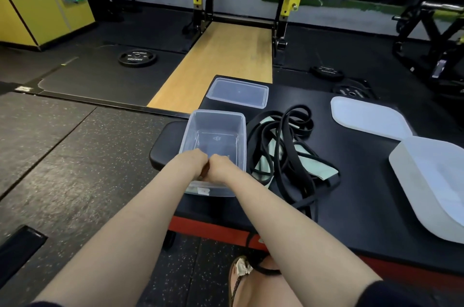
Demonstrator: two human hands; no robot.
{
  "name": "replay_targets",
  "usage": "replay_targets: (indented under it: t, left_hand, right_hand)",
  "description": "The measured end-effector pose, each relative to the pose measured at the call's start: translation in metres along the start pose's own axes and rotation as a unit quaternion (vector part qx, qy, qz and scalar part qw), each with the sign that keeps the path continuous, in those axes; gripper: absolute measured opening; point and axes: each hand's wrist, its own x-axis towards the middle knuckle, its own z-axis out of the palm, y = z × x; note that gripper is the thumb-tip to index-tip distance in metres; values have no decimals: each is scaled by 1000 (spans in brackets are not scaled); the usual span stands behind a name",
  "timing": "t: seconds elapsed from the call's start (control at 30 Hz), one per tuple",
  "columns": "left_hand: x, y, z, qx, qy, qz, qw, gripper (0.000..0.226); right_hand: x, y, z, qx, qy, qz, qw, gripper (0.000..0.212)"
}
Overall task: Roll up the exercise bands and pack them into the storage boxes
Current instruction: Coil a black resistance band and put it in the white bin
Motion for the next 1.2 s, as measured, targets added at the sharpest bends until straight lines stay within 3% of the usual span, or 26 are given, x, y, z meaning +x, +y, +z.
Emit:
replay_targets:
  t: [0.1, 0.27, 0.47, 0.57, 0.83, 1.03, 1.2]
  left_hand:
    - [-1, -2, -1, -8, -4, 5, 1000, 29]
    - [4, -6, -7, -51, 1, -8, 999, 42]
    - [6, 27, -21, -215, 178, 12, 960, 38]
    - [8, 58, -29, -281, 211, 54, 935, 31]
    - [41, 128, -48, -344, 211, 108, 908, 38]
    - [84, 155, -70, -347, 223, 85, 907, 55]
    - [123, 168, -75, -414, 244, 50, 876, 58]
  right_hand:
    - [-5, 3, -4, 14, 23, -9, 1000, 20]
    - [-21, 20, -17, 78, 109, -52, 990, 27]
    - [-44, 68, -39, 187, 254, -56, 947, 17]
    - [-53, 101, -56, 213, 293, -19, 932, 14]
    - [-51, 174, -100, 215, 299, 62, 927, 22]
    - [-24, 214, -129, 235, 312, 110, 914, 30]
    - [17, 249, -143, 262, 304, 167, 900, 32]
